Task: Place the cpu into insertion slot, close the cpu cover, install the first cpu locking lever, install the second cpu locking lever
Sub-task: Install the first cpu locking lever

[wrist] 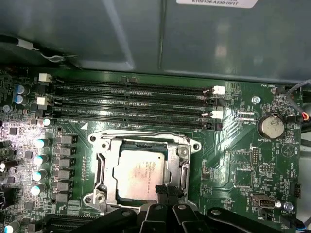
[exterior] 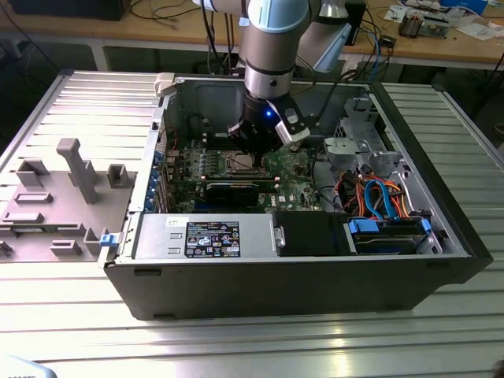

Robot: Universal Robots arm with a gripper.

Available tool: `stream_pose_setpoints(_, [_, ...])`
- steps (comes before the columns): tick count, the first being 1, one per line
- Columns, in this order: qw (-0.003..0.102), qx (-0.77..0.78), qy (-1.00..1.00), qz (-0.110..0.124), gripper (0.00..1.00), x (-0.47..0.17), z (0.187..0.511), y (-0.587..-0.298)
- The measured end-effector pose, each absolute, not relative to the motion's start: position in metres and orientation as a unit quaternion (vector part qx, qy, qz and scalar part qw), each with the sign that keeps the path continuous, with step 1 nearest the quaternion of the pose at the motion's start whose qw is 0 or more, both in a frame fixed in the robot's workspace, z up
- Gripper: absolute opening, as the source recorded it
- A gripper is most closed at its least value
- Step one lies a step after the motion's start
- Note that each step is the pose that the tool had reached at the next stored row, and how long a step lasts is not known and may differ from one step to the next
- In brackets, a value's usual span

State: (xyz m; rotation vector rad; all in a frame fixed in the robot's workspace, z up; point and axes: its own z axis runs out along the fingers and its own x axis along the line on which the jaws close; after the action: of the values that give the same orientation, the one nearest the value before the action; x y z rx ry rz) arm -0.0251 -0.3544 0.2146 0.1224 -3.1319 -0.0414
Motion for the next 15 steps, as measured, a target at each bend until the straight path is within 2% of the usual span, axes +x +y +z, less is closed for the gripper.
stream_pose_setpoints(15, [0.004,0.039,-0.999,-0.013,0.11,-0.0251,0.2208,-0.3545])
